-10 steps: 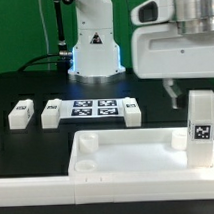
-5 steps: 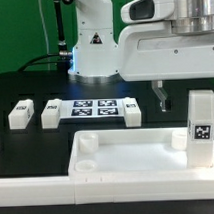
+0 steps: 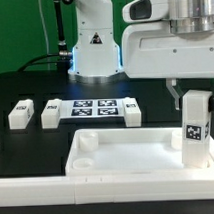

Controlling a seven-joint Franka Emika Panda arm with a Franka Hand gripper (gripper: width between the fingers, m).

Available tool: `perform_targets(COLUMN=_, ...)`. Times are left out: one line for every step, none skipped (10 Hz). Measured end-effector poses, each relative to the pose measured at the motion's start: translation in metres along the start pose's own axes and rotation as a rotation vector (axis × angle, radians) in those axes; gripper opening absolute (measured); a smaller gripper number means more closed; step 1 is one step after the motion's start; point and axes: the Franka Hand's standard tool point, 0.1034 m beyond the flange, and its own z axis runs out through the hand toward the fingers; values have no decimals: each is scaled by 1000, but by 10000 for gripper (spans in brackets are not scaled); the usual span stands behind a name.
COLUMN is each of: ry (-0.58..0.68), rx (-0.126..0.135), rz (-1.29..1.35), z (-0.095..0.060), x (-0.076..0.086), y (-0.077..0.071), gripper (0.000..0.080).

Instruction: Assemble desk

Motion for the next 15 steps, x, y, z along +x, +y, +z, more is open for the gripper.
perform_targets(ry=0, rx=0, rz=103, z=0, x=-1, y=-1, gripper=291)
perform_targets(ry=0, rx=4, rz=265, z=0, x=-1, y=-1, gripper=291)
perform_targets(ry=-1, rx=9, rz=405, z=1, x=-2, y=-3, gripper=291)
perform_targets(ry=-9, rx=16, rz=539, z=1, x=-3, y=-5, gripper=291)
perform_targets(ry=-22, rx=21, rz=669, z=3, x=-3, y=-7, gripper=291)
perform_targets(ry=-36, rx=27, rz=822, z=4, x=-4, y=-10, gripper=291)
perform_targets(ry=-43, rx=34, rz=974, z=5, x=-6, y=-15, gripper=291)
perform_targets(ry=-40, rx=40, rz=1103, z=6, x=-9, y=-20, gripper=291)
perform_targets(ry=-32, rx=49, rz=1197, z=6, x=-8, y=-22, gripper=291)
perform_targets(ry=-30, rx=49, rz=1200, z=6, x=-8, y=-22, gripper=291)
perform_targets(ry=-36, rx=50, rz=1216, z=6, x=-8, y=-22, gripper=291)
perform_targets(ry=-39, rx=52, rz=1221, z=6, x=-8, y=-22, gripper=291)
perform_targets(ry=-38, rx=52, rz=1183, z=6, x=-9, y=-22, gripper=291)
perform_targets(ry=-36, rx=53, rz=1135, z=6, x=-8, y=-22, gripper=504)
perform_targets(ry=-32, rx=53, rz=924, z=4, x=-6, y=-18, gripper=504)
